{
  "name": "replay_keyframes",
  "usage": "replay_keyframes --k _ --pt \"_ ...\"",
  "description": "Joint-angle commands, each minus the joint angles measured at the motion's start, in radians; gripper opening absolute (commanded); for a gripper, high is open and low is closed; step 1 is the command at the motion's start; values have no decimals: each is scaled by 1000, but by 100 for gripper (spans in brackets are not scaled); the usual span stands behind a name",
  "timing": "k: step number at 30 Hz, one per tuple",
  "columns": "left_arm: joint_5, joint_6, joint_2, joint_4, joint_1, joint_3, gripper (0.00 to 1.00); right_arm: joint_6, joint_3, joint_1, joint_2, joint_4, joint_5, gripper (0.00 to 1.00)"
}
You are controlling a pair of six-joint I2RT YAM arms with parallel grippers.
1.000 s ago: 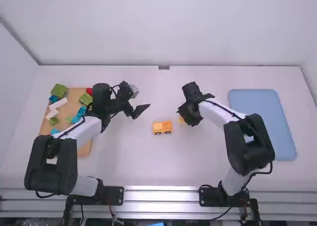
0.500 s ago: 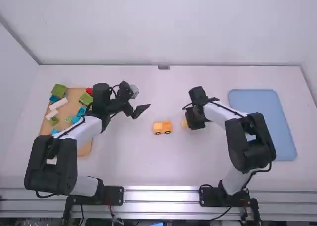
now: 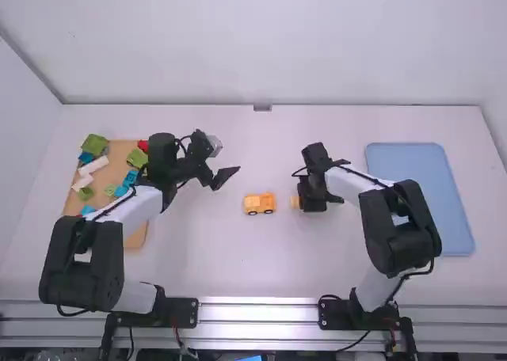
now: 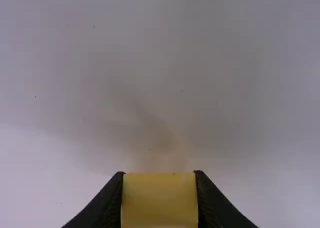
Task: Assemble lego blocks to make yellow taxi
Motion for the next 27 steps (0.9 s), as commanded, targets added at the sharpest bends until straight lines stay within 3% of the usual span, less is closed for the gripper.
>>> replay_keyframes --k 1,7,12,18,27 --pt "11 -3 5 -1 -7 -5 99 12 -2 8 8 0 5 0" --pt "12 -3 5 -11 -8 -5 99 12 -2 6 8 6 8 0" --pt "12 -3 5 -16 -7 -5 99 11 -2 6 8 9 8 13" --pt "12 -2 5 -16 -8 -6 99 5 -2 6 8 21 8 16" --pt "12 -2 5 -16 -8 -6 99 6 -2 19 8 24 32 30"
